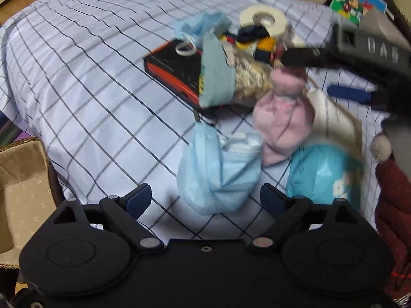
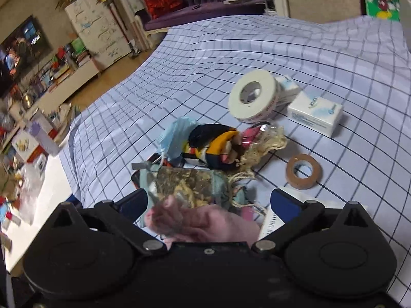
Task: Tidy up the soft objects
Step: 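Close the left tool on the blue face mask while the right tool holds the pink pouch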
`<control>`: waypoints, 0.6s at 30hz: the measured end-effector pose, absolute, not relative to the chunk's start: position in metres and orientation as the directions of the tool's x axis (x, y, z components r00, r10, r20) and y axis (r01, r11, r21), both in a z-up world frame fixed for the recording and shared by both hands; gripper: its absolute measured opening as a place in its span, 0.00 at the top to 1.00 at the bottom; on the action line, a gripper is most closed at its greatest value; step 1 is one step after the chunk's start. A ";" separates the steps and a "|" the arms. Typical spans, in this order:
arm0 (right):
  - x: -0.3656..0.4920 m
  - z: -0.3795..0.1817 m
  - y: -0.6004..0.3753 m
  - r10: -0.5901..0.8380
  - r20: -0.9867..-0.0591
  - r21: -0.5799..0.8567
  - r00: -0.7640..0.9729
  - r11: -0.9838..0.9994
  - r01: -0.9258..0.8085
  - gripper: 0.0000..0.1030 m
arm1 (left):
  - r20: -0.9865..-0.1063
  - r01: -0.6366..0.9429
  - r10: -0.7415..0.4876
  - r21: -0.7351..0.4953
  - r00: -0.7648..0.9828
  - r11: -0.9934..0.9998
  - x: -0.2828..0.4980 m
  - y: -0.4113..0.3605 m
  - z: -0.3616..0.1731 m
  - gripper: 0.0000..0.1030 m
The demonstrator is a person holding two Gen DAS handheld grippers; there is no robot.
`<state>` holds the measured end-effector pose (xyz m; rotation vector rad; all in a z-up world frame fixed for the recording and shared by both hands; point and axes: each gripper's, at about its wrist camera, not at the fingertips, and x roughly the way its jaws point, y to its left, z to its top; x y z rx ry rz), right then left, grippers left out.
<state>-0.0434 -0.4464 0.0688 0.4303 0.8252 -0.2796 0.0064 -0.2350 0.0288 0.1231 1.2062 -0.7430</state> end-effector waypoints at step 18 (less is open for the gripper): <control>-0.048 0.058 -0.429 -0.010 -0.784 0.192 0.620 0.947 0.258 0.00 | -0.879 0.548 -0.469 -0.354 0.081 0.758 0.013 -0.256 0.003 0.12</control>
